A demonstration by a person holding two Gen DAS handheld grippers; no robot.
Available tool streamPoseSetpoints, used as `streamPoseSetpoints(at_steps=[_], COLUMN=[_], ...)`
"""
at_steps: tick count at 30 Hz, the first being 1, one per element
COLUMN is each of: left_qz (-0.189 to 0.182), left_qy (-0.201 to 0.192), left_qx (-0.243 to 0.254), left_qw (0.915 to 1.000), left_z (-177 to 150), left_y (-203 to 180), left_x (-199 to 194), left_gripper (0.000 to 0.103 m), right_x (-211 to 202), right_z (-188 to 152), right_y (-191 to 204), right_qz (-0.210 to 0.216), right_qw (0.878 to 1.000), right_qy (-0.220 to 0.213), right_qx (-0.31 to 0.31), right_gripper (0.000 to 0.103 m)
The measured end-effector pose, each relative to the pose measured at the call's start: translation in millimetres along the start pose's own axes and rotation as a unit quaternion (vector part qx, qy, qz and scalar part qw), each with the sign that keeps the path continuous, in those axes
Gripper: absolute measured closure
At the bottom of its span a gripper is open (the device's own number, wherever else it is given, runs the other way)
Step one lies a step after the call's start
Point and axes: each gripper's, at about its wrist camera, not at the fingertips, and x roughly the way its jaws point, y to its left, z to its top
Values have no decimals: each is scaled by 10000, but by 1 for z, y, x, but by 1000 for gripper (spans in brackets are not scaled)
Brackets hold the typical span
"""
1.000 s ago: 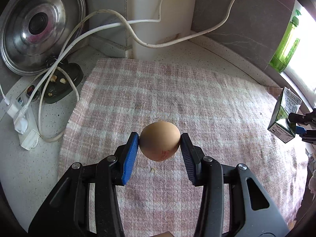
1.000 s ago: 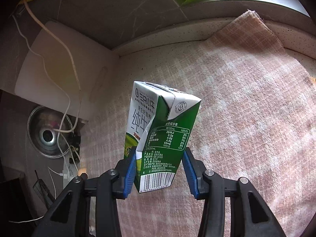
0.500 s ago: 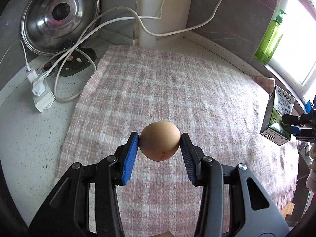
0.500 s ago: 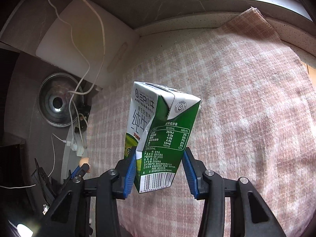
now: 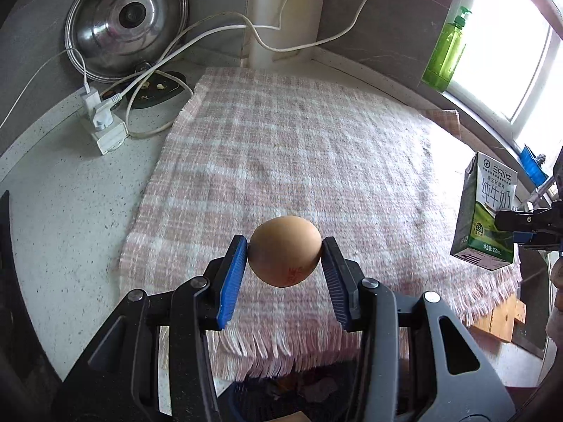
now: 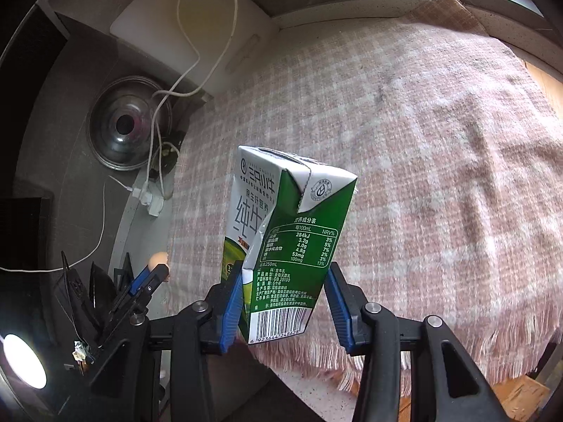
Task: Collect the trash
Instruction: 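Lift the eggshell and milk carton off the cloth and carry them down over the blue basket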
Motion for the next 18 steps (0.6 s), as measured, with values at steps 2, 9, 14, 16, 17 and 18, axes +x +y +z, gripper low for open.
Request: streamPoseSetpoints(at_steps=[2,9,14,16,17,18], left_qz=[-44,-217,-306,-340,-374,-402], left_qy=[5,98,177,203,223,243], left_qx=[26,128,299,347,356,367], left_qw=[10000,9996,9989,9986,9984,9982], left_z=[-13,-57,-84,-93,-98,-102], left_y=[2,4,2,2,3,3], left_x=[-9,-33,-43,-46,-48,-49], left_gripper=[59,59,59,59,59,59], right_x=[-3,-7,-4,-1,0,1], right_z=[-18,-77,-115,-128,-134,-140], right_y=[6,25,34,39,41,44], right_qz=[-13,-141,-213,-269,-297,-322], right_qw=[10000,9997,9994,9991,9989,9987], right_qy=[32,128,185,207,218,230], right_qx=[-42,-169,-223,-271,-296,-313], right_gripper=[57,57,57,57,57,57])
